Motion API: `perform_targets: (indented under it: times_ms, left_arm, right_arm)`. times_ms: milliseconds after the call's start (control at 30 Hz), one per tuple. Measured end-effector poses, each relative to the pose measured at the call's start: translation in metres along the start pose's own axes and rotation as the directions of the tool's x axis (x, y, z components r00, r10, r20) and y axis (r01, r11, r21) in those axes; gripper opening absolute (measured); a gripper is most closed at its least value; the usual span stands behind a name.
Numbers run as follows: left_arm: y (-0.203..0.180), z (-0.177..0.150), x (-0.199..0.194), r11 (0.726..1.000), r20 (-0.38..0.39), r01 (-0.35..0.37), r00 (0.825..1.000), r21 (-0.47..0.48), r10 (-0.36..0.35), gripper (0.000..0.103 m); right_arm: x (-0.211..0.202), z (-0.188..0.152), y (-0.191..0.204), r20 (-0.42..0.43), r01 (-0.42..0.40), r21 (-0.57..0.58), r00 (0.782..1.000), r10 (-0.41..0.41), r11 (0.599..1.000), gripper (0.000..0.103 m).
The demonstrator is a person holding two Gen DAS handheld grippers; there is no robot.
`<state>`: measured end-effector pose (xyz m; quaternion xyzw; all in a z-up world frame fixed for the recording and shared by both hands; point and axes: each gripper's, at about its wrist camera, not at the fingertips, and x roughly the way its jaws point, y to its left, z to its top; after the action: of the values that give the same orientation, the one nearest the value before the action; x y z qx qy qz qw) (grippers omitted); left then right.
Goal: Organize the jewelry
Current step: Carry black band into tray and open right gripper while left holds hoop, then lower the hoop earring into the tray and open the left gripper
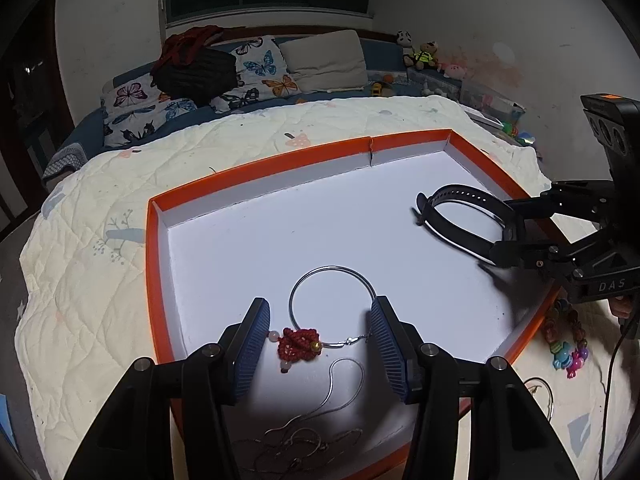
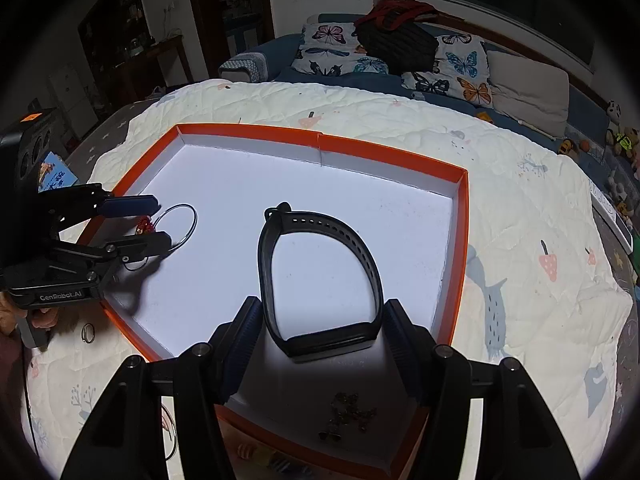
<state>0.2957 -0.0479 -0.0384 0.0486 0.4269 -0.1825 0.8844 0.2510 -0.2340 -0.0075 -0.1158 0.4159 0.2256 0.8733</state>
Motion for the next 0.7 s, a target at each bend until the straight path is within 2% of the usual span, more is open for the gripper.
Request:
perform_targets:
  times_ms: [133,233,300,367,567,633,700]
  left_arm:
    - [0.000,-0.004,-0.005,1.000,0.007,-0.007,1.000,0.013,0.006,0.053]
    - [0.000,-0.007,-0.008,1.000,0.010,-0.004,1.000,0.026,0.004,0.040]
    - [-0.001,-0.009,-0.008,0.999,0.003,-0.007,1.000,0.033,0.007,0.023]
    - [-0.001,-0.011,-0.008,0.999,0.005,-0.017,1.000,0.038,0.016,0.020]
    - [-0.003,-0.012,-0.017,0.999,0.031,-0.024,0.999,0.028,0.024,0.019]
    - [-0.004,-0.012,-0.023,0.999,0.047,-0.020,0.999,0.026,0.018,0.011]
    - [-0.006,-0.011,-0.031,1.000,0.060,-0.012,0.998,0.019,0.011,0.011]
  right_arm:
    - [0.000,0.000,0.000,0.000,0.001,-0.002,1.000,-0.001,1.000,0.068]
    - [0.000,0.000,0.000,0.001,0.004,-0.006,1.000,-0.004,1.000,0.068]
    - [0.000,-0.001,0.000,0.000,0.009,-0.009,1.000,-0.009,1.000,0.068]
    - [-0.001,-0.002,0.001,0.000,0.014,-0.012,1.000,-0.014,1.000,0.068]
    - [-0.007,-0.004,0.004,0.020,0.036,-0.032,0.999,-0.035,0.999,0.068]
    - [-0.010,-0.004,0.004,0.030,0.039,-0.029,0.999,-0.039,0.999,0.067]
    - [-0.013,-0.004,0.003,0.038,0.039,-0.024,0.999,-0.038,0.999,0.067]
